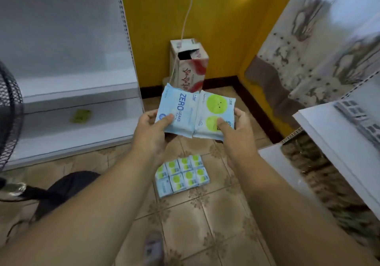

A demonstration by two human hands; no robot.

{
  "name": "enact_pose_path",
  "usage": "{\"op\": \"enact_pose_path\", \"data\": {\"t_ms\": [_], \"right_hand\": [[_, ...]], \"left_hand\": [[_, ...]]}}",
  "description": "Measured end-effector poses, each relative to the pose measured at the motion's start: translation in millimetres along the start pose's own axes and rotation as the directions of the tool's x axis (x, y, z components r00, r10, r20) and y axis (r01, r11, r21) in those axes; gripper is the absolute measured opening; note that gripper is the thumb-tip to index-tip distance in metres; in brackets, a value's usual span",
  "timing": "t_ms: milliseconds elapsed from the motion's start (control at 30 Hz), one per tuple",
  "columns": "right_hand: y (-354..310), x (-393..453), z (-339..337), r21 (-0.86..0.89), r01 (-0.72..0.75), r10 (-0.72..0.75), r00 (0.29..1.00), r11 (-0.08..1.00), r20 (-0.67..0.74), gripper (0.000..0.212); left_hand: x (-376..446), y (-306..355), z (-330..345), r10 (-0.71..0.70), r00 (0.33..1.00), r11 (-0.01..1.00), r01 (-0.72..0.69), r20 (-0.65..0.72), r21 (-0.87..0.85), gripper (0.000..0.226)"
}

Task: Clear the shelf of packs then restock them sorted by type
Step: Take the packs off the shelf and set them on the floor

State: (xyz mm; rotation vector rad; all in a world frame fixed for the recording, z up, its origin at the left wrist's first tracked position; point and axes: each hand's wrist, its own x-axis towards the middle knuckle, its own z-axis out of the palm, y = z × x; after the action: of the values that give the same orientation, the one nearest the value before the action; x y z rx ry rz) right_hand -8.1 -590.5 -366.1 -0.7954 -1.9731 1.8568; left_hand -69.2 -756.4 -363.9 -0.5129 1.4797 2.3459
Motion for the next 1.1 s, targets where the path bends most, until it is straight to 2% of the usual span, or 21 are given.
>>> {"op": "enact_pose_path", "data": {"t_ms": [100, 167, 233, 333, 400, 567, 667, 733, 767, 867, 1100], "right_hand": [[48.8, 28.7, 24.4, 0.028, -0.14, 0.138, 0.989, 0.99, 0.054, 0.041], [80.1, 49.9, 33.7, 0.027, -0.195, 0.192, 0.977, 0.981, 0.089, 0.033], [113.3, 74.1, 41.4, 0.031, -0.257, 0.251, 0.96, 0.966, 0.125, 0.034], [173.5, 116.7, 59.0, -0.024, -0.368, 0.367, 0.917, 0.93, 0.158, 0.039], [218.8, 142.9, 73.1, -0.122, -0.4, 0.415, 0.897, 0.908, 0.149, 0.038], [359.1, 190.7, 113.8, -0.3, -0.478, 0.531, 0.838, 0.826, 0.128, 0.04], [450.7, 211.7, 130.9, -0.378, -0.518, 0.584, 0.808, 0.767, 0.079, 0.034], [509.6, 223.8, 138.8, -0.413, -0.532, 0.608, 0.791, 0.739, 0.071, 0.033], [536.6, 229.7, 141.6, -0.423, -0.542, 0.621, 0.781, 0.726, 0.067, 0.033], [606.6, 246.2, 150.0, -0.436, -0.564, 0.654, 0.753, 0.701, 0.078, 0.032], [707.7, 287.2, 178.0, -0.481, -0.505, 0.63, 0.764, 0.717, 0.137, 0.033]], "left_hand": [[48.7, -29.6, -22.3, -0.105, 0.99, 0.994, 0.107, -0.096, 0.015, 0.02], [82.2, -56.4, -35.4, -0.16, 0.976, 0.987, 0.163, -0.147, 0.007, 0.019], [112.7, -81.7, -46.4, -0.208, 0.96, 0.976, 0.217, -0.187, 0.029, 0.016], [159.6, -117.0, -65.7, -0.282, 0.925, 0.948, 0.309, -0.255, 0.074, 0.015], [194.4, -145.6, -84.3, -0.31, 0.888, 0.919, 0.371, -0.339, 0.133, 0.017], [288.0, -251.7, -148.0, -0.278, 0.835, 0.82, 0.463, -0.474, 0.335, 0.016], [338.2, -327.4, -188.7, -0.251, 0.852, 0.708, 0.485, -0.46, 0.513, 0.012], [366.3, -375.2, -217.8, -0.242, 0.861, 0.601, 0.495, -0.448, 0.628, 0.019], [379.4, -396.7, -230.0, -0.234, 0.861, 0.569, 0.497, -0.451, 0.655, 0.022], [413.5, -453.0, -255.8, -0.193, 0.852, 0.557, 0.504, -0.487, 0.66, 0.022], [473.5, -535.4, -282.6, -0.066, 0.86, 0.472, 0.473, -0.505, 0.744, 0.028]]}}
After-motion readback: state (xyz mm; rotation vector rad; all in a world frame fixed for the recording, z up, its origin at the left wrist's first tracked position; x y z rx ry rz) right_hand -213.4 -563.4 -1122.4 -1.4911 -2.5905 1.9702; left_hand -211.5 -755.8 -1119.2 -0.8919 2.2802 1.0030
